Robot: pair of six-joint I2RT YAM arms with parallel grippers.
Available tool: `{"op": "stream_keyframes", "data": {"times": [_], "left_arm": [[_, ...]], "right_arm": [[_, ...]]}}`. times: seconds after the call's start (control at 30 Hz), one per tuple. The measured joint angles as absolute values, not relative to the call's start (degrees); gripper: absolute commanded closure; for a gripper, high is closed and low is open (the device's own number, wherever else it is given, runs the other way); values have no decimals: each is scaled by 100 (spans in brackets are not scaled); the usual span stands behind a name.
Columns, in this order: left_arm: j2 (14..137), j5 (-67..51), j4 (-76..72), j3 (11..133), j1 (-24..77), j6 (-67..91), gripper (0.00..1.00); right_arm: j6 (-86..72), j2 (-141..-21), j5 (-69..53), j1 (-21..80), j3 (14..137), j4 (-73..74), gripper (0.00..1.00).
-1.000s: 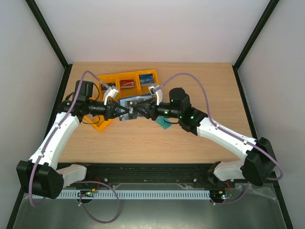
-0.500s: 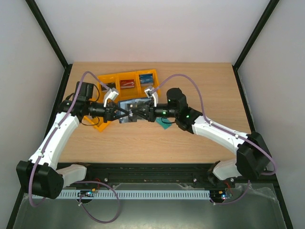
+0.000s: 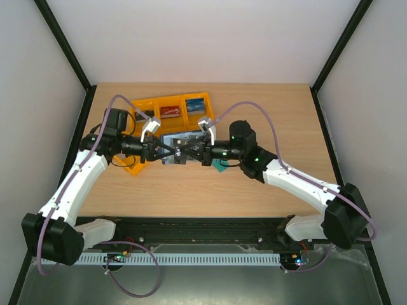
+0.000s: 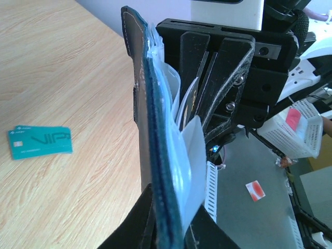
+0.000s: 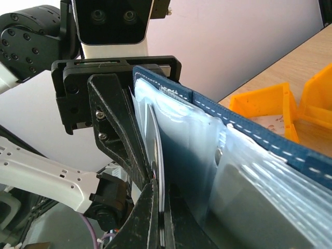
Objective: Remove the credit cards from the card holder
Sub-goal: Remove the credit card from the card holder, then place the card holder at the center of the board.
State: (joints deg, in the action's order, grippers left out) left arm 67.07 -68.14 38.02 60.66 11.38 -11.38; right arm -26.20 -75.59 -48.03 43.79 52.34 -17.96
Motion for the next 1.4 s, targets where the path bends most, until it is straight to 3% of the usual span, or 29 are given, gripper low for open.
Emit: {"op": "stream_keyframes", "data": {"times": [0.23,0.63,0.93,1.17,1.3,1.4], "left_arm": [[6707,-6930,3677,6066,1186,-1133,88],[6700,-6788,3603,6029,1055,-1022,93],[6875,-5714,1579,4261,1000,1332,95],[7529,-5682,64,3293,1402,3144,94],[7898,-5555,-270,3201,1702,3535,89],[8020,-5041,-95,3225,1774,3433,65]], "right_arm": [[-2394,-7196,-4595,4379,5210,-1356,98],[-2095,-6980,-4357,4191,5210,-554,98],[-2040,-6132,-4106,3903,5245,56,98],[-2060,-6099,-4005,3903,5299,283,98],[-2064,-6198,-4001,3903,5299,390,98],[-2075,-6287,-4001,3903,5310,471,98]]}}
